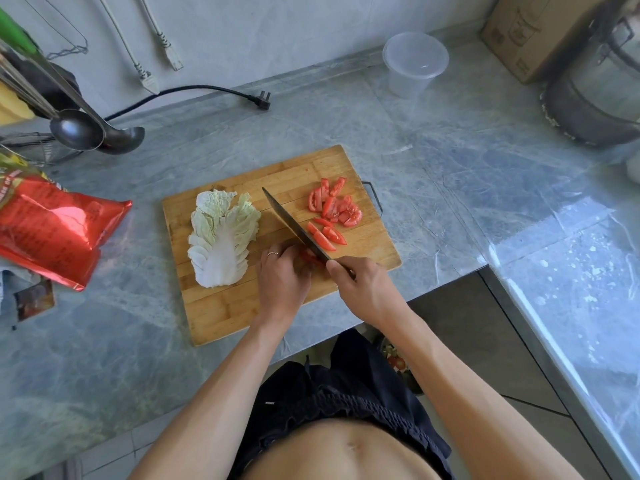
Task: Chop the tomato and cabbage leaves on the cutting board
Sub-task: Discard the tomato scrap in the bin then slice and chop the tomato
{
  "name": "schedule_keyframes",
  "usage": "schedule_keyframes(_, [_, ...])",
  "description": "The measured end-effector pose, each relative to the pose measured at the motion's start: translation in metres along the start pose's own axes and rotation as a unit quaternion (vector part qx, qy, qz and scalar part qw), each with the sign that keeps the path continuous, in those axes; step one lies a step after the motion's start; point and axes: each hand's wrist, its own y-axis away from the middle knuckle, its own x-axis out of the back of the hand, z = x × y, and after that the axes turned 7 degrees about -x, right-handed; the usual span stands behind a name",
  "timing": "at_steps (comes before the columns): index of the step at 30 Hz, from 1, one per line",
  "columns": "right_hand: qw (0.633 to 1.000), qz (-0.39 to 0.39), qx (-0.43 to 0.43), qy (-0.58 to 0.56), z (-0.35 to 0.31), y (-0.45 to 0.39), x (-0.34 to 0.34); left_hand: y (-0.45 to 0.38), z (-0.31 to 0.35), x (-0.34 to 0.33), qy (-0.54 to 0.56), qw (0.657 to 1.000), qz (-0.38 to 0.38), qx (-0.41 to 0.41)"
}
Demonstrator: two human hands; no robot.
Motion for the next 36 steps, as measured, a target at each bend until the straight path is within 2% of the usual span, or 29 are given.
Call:
schedule_keyframes(6, [1.000,0.009,0.017,0.012,0.012,0.014,-0.003,-0.002,-0.005,0.000,-0.012,1.000,-0.012,-0.011])
schedule_keyframes(12, [0.999,0.027,0.013,-0.014,0.011,0.008,-0.002,0.002,0.004,0.003,-0.004,1.000,0.011,0.008])
schedule_keyframes(19, [0.999,0.022,0.026,0.022,0.019,0.011,0.000,-0.001,0.003,0.005,-0.022,1.000,-0.007,0.013])
schedule_keyframes(24, [0.996,0.020,0.054,0.073,0.003,-0.008,-0.018,-0.001,0.002,0.006,-0.006,0.999,0.002,-0.042])
schedule_keyframes(29, [0.998,0.008,0.039,0.048,0.022,0.007,0.006,-0.001,0.002,0.003,-0.008,1.000,-0.008,0.005])
schedule_keyframes(36, [0.999,0.012,0.051,0.013,0.007,-0.018,0.009,-0.003,0.007,0.009,-0.016,0.999,-0.023,0.029])
